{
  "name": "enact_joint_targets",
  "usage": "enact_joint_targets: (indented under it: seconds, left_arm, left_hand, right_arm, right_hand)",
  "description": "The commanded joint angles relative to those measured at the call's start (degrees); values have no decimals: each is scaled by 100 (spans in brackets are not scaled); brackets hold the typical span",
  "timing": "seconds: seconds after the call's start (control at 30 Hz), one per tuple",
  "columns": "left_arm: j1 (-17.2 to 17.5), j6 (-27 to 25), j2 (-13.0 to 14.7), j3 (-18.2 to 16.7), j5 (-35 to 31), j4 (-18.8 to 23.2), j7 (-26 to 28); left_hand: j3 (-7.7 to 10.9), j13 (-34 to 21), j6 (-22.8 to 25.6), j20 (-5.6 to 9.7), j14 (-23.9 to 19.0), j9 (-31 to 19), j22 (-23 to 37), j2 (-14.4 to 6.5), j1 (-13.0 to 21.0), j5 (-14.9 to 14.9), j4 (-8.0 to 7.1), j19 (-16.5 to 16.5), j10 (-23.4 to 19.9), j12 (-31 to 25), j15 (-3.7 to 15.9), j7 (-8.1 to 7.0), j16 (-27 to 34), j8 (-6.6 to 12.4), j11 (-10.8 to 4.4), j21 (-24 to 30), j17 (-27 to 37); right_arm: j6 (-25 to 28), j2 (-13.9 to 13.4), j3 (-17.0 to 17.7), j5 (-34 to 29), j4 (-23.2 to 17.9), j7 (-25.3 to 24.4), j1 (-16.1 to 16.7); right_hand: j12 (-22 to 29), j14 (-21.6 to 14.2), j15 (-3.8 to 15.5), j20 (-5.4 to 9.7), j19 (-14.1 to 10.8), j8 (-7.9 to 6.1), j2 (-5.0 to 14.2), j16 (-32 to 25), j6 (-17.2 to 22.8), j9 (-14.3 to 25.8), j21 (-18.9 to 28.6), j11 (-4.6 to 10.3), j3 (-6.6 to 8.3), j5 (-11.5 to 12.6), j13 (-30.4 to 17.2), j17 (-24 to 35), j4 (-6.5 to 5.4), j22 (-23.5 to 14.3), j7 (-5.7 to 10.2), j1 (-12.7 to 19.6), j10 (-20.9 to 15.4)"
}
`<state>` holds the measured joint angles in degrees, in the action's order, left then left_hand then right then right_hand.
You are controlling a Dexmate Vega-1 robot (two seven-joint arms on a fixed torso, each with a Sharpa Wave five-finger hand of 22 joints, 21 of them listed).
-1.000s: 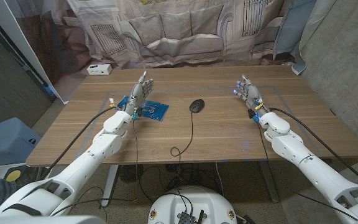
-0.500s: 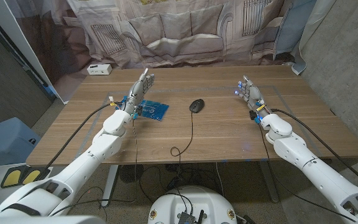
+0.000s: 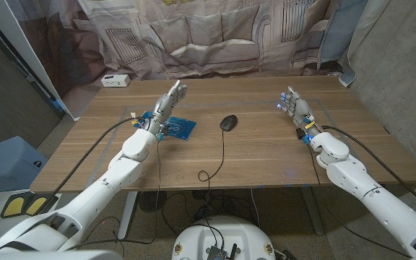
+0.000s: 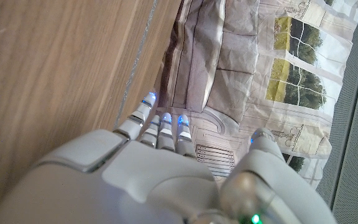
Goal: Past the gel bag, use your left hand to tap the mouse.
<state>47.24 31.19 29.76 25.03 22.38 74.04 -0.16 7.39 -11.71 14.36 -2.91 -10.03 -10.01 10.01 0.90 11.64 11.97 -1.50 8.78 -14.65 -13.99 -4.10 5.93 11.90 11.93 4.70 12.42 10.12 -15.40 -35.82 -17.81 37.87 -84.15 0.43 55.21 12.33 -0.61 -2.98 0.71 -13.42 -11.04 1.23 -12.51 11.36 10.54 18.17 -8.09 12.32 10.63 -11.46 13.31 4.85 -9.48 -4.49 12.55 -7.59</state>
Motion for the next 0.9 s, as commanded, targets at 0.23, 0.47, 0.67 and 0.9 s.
enact_joint_targets:
  seconds: [0.23, 0.47, 0.67, 0.9]
  left_arm:
    - [-5, 750, 4, -36, -1281, -145, 776]
    - [-14, 658, 82, 5, -2089, -11, 1299]
    - [-192, 927, 18, 157, -2068, -293, 1125]
    - [-231, 1006, 29, 194, -2137, -294, 1152]
  left_hand:
    - [2, 11, 244, -20, -241, -25, 16, 28, 97, 23, 60, 214, -217, -61, 25, 17, 54, 61, 22, 58, 16]
    - [-4, 13, 280, -36, -287, -27, 15, 36, 112, 24, 74, 275, -246, -61, 39, 14, 50, 55, 18, 64, 16]
    - [-9, 15, 334, -51, -329, -28, 15, 41, 126, 25, 87, 325, -293, -69, 52, 12, 47, 58, 11, 68, 15]
    - [-15, 17, 426, -55, -393, -29, 14, 47, 143, 27, 103, 354, -350, -77, 48, 20, 45, 71, -6, 58, 15]
  right_arm:
    - [-67, 78, 47, -33, -139, -245, 135]
    - [-57, 50, 77, -85, -274, -373, 219]
    - [-38, -24, 135, -112, -423, -469, 346]
    - [-31, -18, 185, -101, -530, -597, 481]
  right_hand:
    - [53, -67, -23, -18, -93, -25, 39, -47, 72, 27, -33, 5, 17, 11, -11, -2, 21, -29, -23, 28, -75]
    - [55, -75, -24, -20, -111, -30, 40, -46, 87, 26, -46, 3, 12, 8, -11, -5, 27, -29, -20, 26, -93]
    - [53, -79, -22, -20, -123, -29, 46, -44, 89, 26, -58, -3, 9, 7, -10, -8, 29, -29, -21, 23, -103]
    - [51, -85, -22, -21, -139, -29, 48, -43, 94, 26, -70, 4, 4, 5, -9, -10, 32, -30, -13, 17, -111]
